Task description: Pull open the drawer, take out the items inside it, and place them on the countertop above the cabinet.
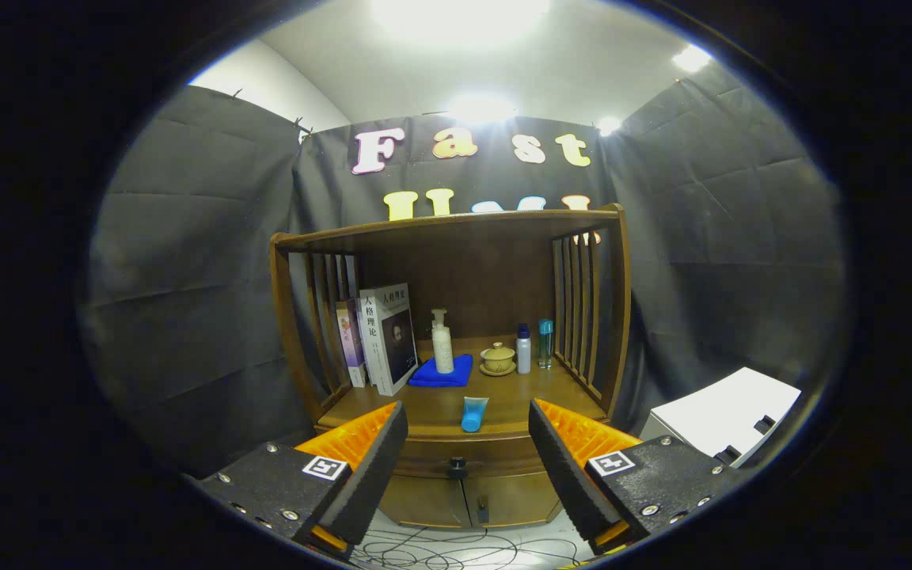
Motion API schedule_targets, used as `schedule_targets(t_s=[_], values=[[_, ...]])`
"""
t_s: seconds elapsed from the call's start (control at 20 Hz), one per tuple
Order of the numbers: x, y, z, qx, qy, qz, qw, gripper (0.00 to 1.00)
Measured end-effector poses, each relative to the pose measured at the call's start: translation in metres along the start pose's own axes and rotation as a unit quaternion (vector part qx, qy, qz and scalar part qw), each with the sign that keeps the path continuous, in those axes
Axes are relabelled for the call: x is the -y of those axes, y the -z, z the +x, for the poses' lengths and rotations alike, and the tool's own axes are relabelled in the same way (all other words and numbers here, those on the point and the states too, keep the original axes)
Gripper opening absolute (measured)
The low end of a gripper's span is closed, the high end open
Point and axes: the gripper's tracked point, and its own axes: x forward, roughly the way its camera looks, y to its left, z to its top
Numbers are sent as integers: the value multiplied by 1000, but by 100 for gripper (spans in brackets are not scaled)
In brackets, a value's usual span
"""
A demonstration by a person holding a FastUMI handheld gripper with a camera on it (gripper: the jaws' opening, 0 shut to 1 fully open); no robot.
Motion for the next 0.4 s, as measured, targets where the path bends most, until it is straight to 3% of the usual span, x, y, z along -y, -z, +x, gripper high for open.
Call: schedule_targets(t_s=[0.4], values=[[7, -10, -1, 7, 6, 2, 1000, 95]])
